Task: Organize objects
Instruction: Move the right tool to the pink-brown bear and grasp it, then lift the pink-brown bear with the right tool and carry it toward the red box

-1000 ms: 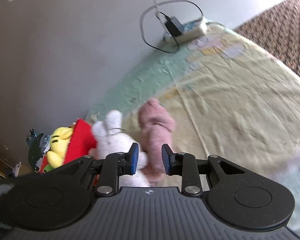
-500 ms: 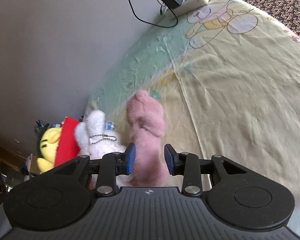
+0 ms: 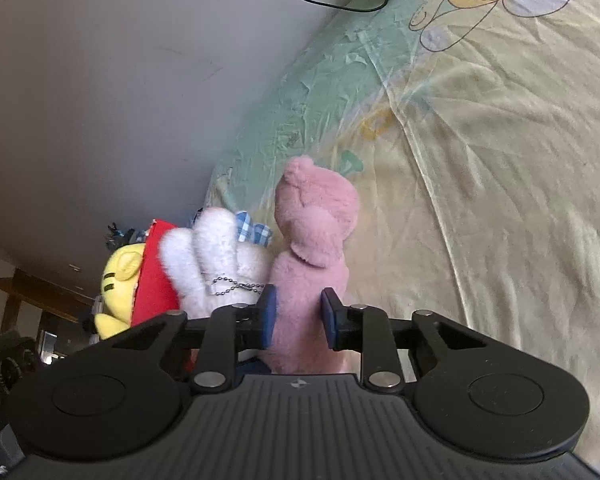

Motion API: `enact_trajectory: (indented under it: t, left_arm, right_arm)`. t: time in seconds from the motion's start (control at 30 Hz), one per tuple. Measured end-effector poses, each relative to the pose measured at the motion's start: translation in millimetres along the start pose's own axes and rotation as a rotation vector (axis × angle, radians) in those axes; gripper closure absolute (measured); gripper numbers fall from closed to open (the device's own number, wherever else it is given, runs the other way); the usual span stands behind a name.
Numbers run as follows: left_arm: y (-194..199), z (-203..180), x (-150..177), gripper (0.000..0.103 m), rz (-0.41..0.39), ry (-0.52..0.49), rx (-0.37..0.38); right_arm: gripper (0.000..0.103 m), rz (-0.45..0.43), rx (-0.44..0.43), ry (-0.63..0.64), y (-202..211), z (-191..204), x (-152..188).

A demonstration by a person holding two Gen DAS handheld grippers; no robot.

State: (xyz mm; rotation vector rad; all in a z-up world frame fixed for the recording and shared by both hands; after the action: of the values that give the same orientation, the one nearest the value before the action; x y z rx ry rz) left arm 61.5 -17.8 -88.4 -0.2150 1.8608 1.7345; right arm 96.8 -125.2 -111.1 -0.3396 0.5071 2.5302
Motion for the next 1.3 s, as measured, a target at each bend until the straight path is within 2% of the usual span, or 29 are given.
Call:
enact_trajectory:
  t: [0.17,0.43,0.6,0.83,0.97,1.07,1.2,1.3]
  left_arm:
    - [-0.9,-0.4,0.5,0.014,-0.002,-0.009,-0.002]
    - [11.7,-3.0,6.5,0.011,-0.034,-0.028,0.012]
    - [21.6,-17.0,13.5,0.011,-0.046,-0.062,0.077]
    - [36.2,-47.3,30.2,0.01,-0.049,-0.149,0.193]
    - [41.3,-56.2,39.9,0.009,-0.043,-0.19,0.249]
    - [43.5,-51.9,46.0,0.009,-0.032,-0.187,0.263]
    - [39.3,-36.4,50.1,0.009,-0.003,-0.147,0.254]
    - [36.3,-23.6,53.9,0.009,0.008,-0.109,0.23]
  right_arm:
    - [0.08,-0.019,-0.014,-0.027,17.3,0.1,1.4]
    - [0.081,-0.041,0.02,-0.033,54.4,-2.5,20.8]
    - [0.081,-0.059,0.056,-0.008,87.4,0.9,36.4]
    - [0.081,-0.016,0.155,0.156,125.6,23.0,52.6]
    - [0.082,0.066,0.197,0.293,117.3,34.5,65.0]
    - [0.083,0.115,0.176,0.359,105.0,41.8,76.2]
    - [0.084,0.164,0.113,0.364,81.5,47.5,84.9]
    - [0.084,0.172,0.089,0.317,66.3,42.3,82.6]
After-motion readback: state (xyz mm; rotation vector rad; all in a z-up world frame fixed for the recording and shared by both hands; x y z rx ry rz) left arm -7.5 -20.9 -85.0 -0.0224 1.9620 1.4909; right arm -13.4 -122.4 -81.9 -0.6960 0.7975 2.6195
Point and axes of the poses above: each gripper's, at about its wrist camera, not at the fingertips, and y roughly against the way its jaws point, z to its left, x to its underside, the point moved 5 cm from there along -y, roughly the way its jaws point, and after that the axes turned 13 degrees about -x, right-handed, at the moved point
